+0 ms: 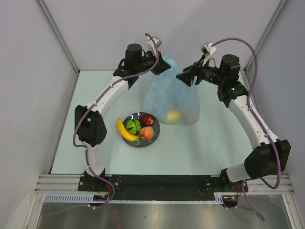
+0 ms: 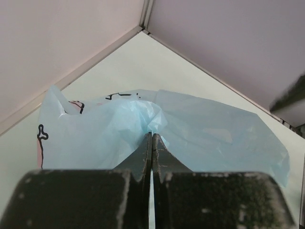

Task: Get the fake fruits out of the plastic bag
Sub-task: Adjust the plastic bag at the center of the board.

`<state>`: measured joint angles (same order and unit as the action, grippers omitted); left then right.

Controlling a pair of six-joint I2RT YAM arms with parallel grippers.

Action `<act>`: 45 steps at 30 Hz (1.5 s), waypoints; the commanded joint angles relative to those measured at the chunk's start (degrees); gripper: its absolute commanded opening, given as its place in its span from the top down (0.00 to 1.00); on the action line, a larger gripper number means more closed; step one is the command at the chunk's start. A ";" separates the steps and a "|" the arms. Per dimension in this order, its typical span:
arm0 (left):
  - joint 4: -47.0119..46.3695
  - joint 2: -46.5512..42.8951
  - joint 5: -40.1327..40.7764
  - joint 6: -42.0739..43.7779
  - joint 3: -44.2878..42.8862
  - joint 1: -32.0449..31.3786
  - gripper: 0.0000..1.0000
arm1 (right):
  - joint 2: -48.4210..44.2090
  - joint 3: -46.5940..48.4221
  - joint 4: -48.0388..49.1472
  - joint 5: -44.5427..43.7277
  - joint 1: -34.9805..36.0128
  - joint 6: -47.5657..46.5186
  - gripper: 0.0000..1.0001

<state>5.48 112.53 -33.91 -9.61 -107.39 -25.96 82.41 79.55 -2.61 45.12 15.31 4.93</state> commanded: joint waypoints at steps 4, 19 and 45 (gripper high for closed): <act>4.45 -6.69 -8.00 -0.24 -2.30 0.82 1.00 | 4.50 5.08 8.60 -15.83 -1.78 4.31 0.49; 14.39 -24.02 -10.30 6.62 12.47 2.75 1.00 | 18.13 8.96 -16.10 -11.99 3.84 -4.74 0.61; 24.30 -26.56 -11.36 24.78 6.83 1.00 1.00 | 7.51 0.28 -9.24 -43.21 -0.81 -19.36 0.64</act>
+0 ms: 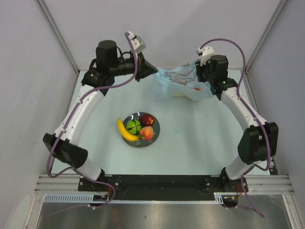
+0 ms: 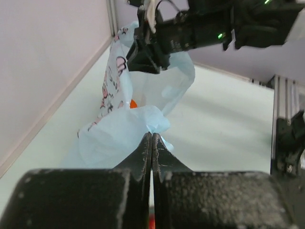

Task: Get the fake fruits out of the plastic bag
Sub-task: Adjust the plastic bag at the center of the board.

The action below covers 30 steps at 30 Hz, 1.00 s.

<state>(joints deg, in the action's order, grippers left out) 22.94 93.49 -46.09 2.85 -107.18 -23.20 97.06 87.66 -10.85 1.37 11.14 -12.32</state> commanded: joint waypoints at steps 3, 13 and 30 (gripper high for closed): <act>11.32 -7.54 1.34 16.90 13.29 -3.60 1.00 | -10.13 -18.28 -3.73 4.24 3.45 -0.78 0.65; 7.74 -7.10 2.93 10.86 19.90 -4.40 1.00 | -9.17 -23.68 -0.23 7.60 7.05 -2.10 0.58; 2.73 -4.11 1.70 4.53 19.81 -5.01 1.00 | 7.62 -15.06 6.81 -6.55 7.15 -4.73 0.01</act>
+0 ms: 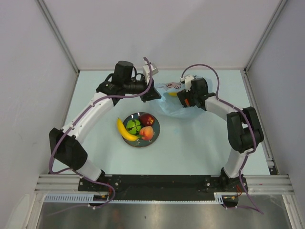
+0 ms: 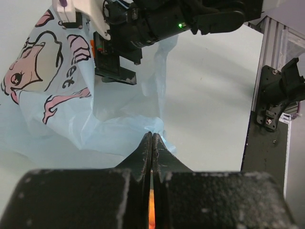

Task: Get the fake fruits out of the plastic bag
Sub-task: Adjust the plastic bag at the center of the board, then take out the fake fruit from the plastic bag.

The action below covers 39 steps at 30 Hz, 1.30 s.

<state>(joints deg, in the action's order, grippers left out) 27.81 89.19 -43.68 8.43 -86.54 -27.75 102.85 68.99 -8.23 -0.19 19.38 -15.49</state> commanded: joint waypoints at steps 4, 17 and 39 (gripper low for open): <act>-2.68 0.63 -0.18 -1.13 -0.64 -1.17 1.00 | 5.25 4.13 5.85 -6.84 -1.45 -3.58 0.00; -4.35 3.45 1.23 -2.45 -2.23 -2.93 1.00 | 2.63 4.05 3.58 6.07 -2.67 -4.20 0.56; -2.68 10.48 4.39 -1.93 -9.17 -2.75 1.00 | -36.99 -10.10 -15.91 29.60 -1.80 -12.80 0.73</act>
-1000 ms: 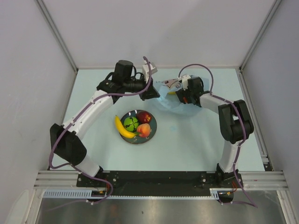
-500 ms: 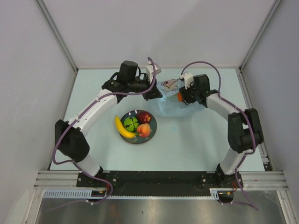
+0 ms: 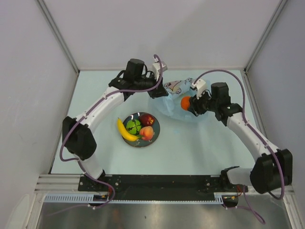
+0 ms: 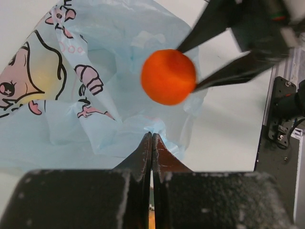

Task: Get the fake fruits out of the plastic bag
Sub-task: Take out the fake fruit from the plastic bag, then place the fake fruit on the plate.

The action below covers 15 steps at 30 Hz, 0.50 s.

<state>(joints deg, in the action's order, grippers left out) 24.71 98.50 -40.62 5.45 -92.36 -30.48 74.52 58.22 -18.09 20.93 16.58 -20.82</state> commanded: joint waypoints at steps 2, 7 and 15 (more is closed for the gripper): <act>0.95 1.61 2.56 1.49 -3.09 0.42 1.00 | -11.23 0.50 -10.11 10.35 2.58 -13.85 0.73; -1.15 0.64 0.29 -2.02 -1.25 3.85 0.99 | -13.26 -0.03 -15.75 13.08 5.92 -17.77 0.73; -0.28 0.11 -4.72 -6.41 -3.71 5.43 0.96 | -9.14 1.28 -11.36 8.53 16.53 -16.00 0.71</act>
<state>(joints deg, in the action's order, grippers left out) 25.36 100.09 -40.56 2.96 -93.30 -25.56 63.42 58.19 -31.16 31.57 27.97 -35.75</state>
